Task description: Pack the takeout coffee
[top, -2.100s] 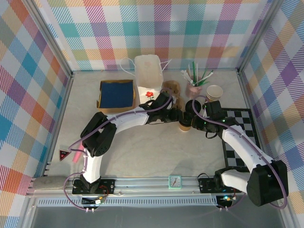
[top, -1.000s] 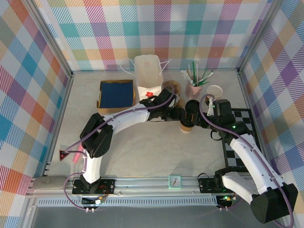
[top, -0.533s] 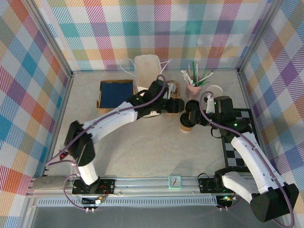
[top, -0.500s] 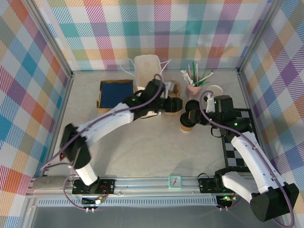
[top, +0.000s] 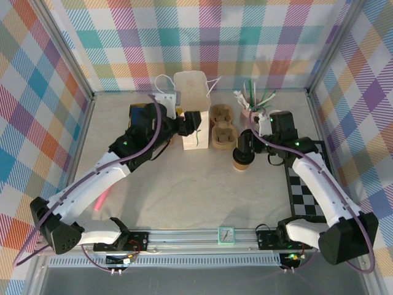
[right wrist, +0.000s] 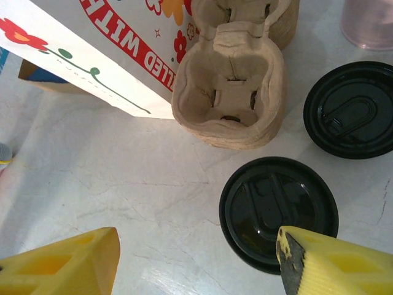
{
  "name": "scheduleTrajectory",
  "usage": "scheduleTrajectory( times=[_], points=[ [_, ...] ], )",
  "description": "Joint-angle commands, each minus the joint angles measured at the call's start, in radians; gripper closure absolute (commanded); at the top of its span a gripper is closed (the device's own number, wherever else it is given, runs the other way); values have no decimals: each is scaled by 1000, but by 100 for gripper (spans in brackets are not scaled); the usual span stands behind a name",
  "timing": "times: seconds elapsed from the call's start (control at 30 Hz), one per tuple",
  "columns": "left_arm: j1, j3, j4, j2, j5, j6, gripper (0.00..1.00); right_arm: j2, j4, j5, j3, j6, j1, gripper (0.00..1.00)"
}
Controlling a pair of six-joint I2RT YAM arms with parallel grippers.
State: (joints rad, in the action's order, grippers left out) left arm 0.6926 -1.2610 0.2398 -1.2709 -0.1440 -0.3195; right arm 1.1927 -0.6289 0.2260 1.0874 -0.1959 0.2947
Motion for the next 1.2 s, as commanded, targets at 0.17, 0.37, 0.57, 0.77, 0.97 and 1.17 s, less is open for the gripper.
scheduleTrajectory(
  times=[0.17, 0.37, 0.57, 0.77, 0.97, 1.17],
  points=[
    [-350, 146, -37, 81, 260, -300, 29, 133, -50, -33, 132, 152, 115, 31],
    [-520, 147, -6, 85, 439, -388, 30, 168, 95, 72, 62, 529, 147, 32],
    [-584, 192, 6, 117, 485, -403, 30, 265, 56, 84, 131, 704, 152, 34],
    [-629, 202, 30, 149, 522, -382, 30, 376, -11, 15, 219, 803, 184, 35],
    [-660, 227, 24, 155, 589, -401, 30, 470, -46, -40, 285, 849, 213, 39],
    [-662, 241, 30, 168, 592, -389, 30, 556, -59, -91, 338, 872, 231, 44]
  ],
)
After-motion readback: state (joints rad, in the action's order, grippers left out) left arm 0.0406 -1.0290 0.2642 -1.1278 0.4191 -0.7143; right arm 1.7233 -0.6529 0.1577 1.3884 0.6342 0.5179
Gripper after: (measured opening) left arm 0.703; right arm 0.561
